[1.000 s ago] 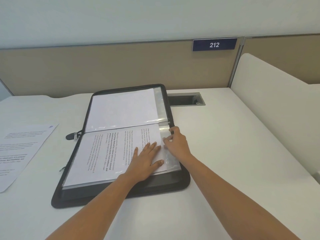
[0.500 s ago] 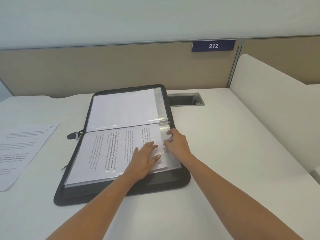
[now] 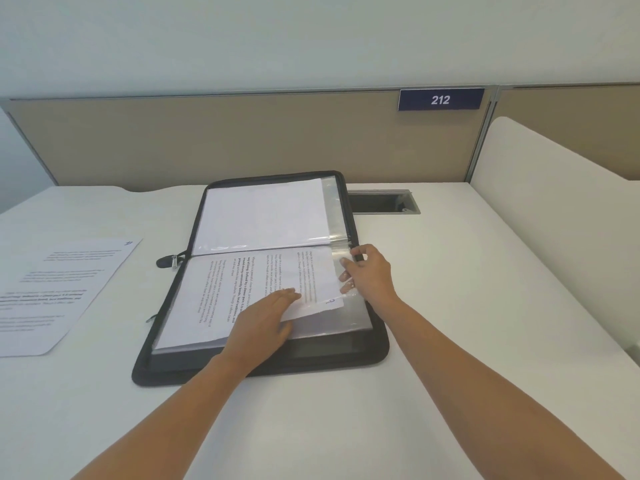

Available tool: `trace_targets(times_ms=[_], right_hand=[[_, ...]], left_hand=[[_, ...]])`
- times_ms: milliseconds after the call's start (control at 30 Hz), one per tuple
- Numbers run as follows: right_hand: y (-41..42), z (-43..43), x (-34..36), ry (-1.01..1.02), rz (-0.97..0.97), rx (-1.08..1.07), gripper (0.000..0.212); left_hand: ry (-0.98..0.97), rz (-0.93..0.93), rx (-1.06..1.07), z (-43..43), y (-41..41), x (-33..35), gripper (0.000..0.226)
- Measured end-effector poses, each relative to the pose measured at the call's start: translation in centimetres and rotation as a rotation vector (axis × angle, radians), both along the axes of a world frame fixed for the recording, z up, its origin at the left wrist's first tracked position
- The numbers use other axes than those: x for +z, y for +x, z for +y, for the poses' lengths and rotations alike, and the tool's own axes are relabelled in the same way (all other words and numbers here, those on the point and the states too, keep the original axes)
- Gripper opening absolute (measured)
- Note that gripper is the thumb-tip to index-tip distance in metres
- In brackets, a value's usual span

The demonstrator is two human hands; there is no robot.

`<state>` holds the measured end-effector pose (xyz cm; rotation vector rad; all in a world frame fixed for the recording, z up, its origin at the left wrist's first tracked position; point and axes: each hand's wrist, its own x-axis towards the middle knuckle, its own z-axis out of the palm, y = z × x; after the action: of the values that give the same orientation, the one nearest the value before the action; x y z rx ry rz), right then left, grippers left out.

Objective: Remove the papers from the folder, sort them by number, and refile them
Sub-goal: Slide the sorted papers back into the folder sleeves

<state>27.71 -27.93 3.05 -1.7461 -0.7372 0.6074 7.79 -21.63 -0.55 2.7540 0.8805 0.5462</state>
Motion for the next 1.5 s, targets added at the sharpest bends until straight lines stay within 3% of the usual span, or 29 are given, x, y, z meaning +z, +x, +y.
trace_targets(times_ms=[100, 233, 333, 433, 533, 700, 800, 1033, 1167, 1333, 1500], right_hand=[[-0.3, -0.1, -0.1, 0.038, -0.102, -0.089, 0.018], [-1.1, -0.4, -0.3, 0.034, -0.493, -0.325, 0.025], [-1.2, -0.6, -0.9, 0.045, -0.493, -0.377, 0.025], [-1.6, -0.2, -1.9, 0.031, -0.526, -0.232, 0.019], [-2.4, 1.4, -2.3, 0.051, -0.586, 0.072, 0.012], [-3.7, 6.6, -1.4, -0.136, -0.987, 0.485, 0.039], [-3.8, 9.6, -1.0, -0.281, -1.107, 0.535, 0.049], [-2.1, 14.3, -1.4, -0.482, -1.163, 0.546, 0.053], [-1.2, 15.4, -2.4, -0.558, -1.094, 0.551, 0.05], [-0.9, 15.9, -3.1, -0.639, -0.992, 0.525, 0.054], [-1.0, 15.7, -3.6, -0.652, -0.969, 0.478, 0.057]], left_hand=[[0.036, -0.064, 0.046, 0.2, -0.3, 0.6, 0.033], [0.053, 0.034, 0.13, 1.1, 0.6, 3.3, 0.037], [0.095, 0.055, 0.184, 2.6, 1.6, 5.7, 0.039], [0.151, 0.069, 0.204, 4.1, 2.8, 8.1, 0.038], [0.223, 0.081, 0.212, 5.5, 4.2, 10.4, 0.038], [0.359, 0.092, 0.225, 8.4, 6.2, 12.5, 0.038], [0.433, 0.089, 0.227, 10.1, 7.1, 13.0, 0.038], [0.504, -0.183, 0.167, 12.6, 7.3, 11.6, 0.052], [0.363, -0.215, 0.215, 12.8, 5.7, 7.9, 0.051], [0.063, 0.028, 0.304, 12.6, 2.6, 2.6, 0.046], [-0.197, 0.241, 0.362, 12.4, 0.3, -1.0, 0.057]])
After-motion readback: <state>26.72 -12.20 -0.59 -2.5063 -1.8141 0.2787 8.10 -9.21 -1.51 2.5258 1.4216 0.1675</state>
